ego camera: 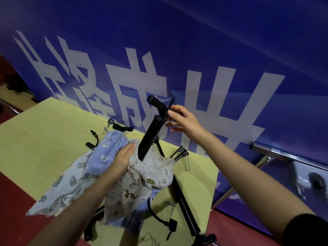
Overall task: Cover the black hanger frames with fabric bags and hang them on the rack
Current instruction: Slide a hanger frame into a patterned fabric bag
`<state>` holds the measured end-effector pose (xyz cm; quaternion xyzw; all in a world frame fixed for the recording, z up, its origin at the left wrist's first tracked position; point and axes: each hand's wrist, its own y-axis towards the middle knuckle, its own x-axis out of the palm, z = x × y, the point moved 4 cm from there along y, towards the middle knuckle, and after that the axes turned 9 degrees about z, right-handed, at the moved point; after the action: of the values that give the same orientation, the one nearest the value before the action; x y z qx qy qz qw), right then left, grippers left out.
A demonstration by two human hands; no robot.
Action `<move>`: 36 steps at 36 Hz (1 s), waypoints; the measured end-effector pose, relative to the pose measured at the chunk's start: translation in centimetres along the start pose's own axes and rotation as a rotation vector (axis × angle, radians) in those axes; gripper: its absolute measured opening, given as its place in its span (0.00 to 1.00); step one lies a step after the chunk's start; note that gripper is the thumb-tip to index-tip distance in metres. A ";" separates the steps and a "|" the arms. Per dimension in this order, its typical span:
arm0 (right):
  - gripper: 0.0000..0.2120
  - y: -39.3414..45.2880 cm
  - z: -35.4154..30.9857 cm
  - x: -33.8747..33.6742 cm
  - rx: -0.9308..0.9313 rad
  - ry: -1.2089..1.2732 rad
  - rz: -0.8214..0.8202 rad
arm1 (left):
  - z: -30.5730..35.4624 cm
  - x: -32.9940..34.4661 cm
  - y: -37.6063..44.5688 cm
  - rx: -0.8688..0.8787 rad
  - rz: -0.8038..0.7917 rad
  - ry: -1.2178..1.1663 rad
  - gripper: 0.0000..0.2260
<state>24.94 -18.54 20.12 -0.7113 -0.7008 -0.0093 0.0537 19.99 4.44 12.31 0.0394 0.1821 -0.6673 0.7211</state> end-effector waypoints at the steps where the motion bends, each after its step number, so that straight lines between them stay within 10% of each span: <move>1: 0.08 -0.1 -0.2 0.3 -0.018 0.044 0.004 | -0.1 0.1 0.0 -0.010 0.012 -0.035 0.14; 23: 0.05 -2.8 2.8 2.5 0.027 0.120 -0.185 | 7.1 -1.7 -1.2 -0.087 0.091 -0.495 0.16; 31: 0.05 -3.7 4.5 3.5 0.039 0.149 -0.182 | 8.0 -1.4 -1.5 0.266 0.221 0.028 0.14; 36: 0.14 -4.1 5.3 4.4 0.005 0.131 -0.121 | 6.1 -1.6 -1.6 0.160 0.147 -0.056 0.19</move>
<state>20.60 -13.59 15.53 -0.6655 -0.7373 -0.0572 0.1006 19.66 3.99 18.76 0.0914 0.1049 -0.6257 0.7676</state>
